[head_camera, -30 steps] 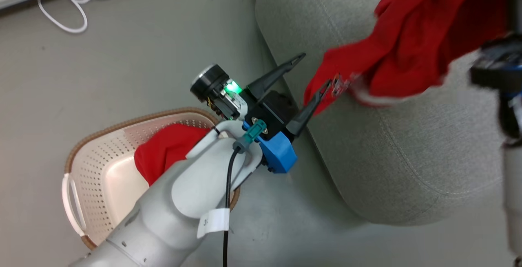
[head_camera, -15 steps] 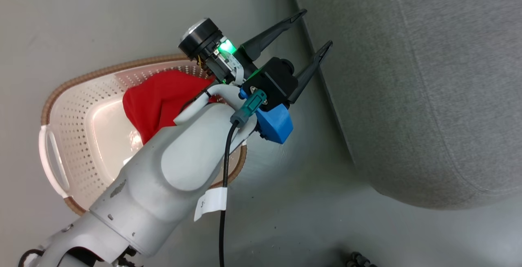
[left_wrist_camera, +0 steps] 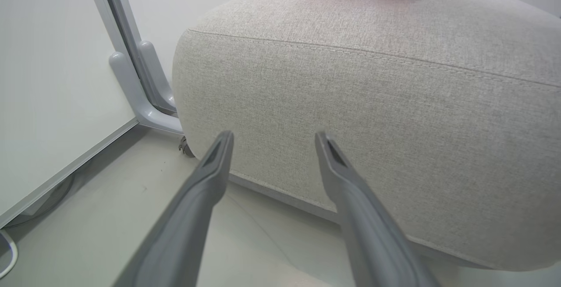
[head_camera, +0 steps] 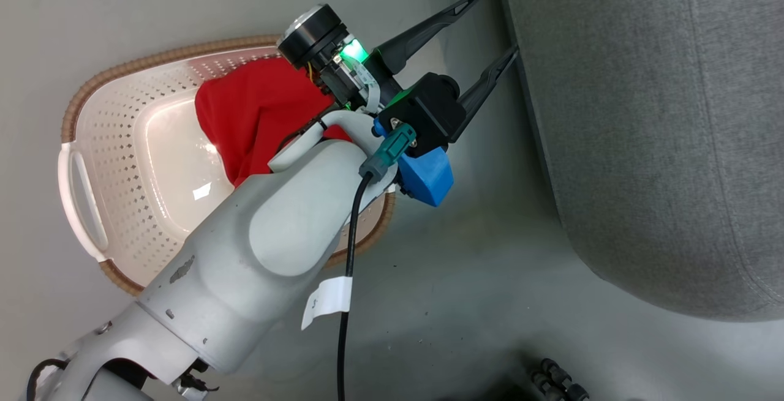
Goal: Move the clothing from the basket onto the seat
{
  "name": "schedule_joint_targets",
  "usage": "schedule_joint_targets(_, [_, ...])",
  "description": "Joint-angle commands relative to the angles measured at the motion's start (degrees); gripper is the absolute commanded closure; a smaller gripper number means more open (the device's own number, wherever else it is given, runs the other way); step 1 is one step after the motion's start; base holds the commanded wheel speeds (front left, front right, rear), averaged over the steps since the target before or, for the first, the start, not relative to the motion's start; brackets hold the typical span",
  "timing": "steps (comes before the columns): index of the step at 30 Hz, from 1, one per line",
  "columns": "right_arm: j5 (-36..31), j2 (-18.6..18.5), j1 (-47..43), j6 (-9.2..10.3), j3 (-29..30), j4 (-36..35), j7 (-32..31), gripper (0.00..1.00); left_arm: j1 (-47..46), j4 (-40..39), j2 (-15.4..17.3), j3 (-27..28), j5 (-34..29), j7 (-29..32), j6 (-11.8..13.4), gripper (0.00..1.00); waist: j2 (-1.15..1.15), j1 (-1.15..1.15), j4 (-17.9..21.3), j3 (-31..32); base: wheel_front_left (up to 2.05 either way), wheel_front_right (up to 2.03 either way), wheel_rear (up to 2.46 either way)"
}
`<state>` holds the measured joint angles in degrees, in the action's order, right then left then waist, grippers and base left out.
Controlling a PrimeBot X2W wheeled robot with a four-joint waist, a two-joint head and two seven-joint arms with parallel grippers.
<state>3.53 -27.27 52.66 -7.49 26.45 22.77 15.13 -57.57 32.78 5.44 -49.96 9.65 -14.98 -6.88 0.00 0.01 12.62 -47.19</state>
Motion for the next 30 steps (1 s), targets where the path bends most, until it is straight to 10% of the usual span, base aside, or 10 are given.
schedule_joint_targets(1, [-0.1,0.4,-0.5,-0.01,0.0,0.5,0.0,1.00,-1.0,-0.1,0.1,0.1,0.1,-0.2,0.3,0.00,0.00,-0.01,-0.2,-0.3,0.00,0.00,0.00])
schedule_joint_targets(13, [0.2,4.0,-2.6,-0.01,-0.4,7.9,0.0,1.00,-1.7,-0.3,0.5,0.1,0.4,-0.3,0.8,0.00,0.00,-0.01,-1.0,-1.7,0.00,0.00,0.00])
schedule_joint_targets(15, [0.7,4.5,-2.7,-0.01,0.5,6.8,0.0,0.00,-1.7,-0.5,0.4,0.2,0.5,-0.3,0.9,0.00,0.00,-0.01,-1.0,-1.5,0.00,0.00,0.00])
schedule_joint_targets(30, [0.6,9.7,-20.8,-0.01,0.5,-10.6,0.0,0.00,6.1,-4.8,-1.2,4.7,3.7,-0.3,2.5,0.00,0.00,-0.01,-2.5,10.6,0.00,0.00,0.00])
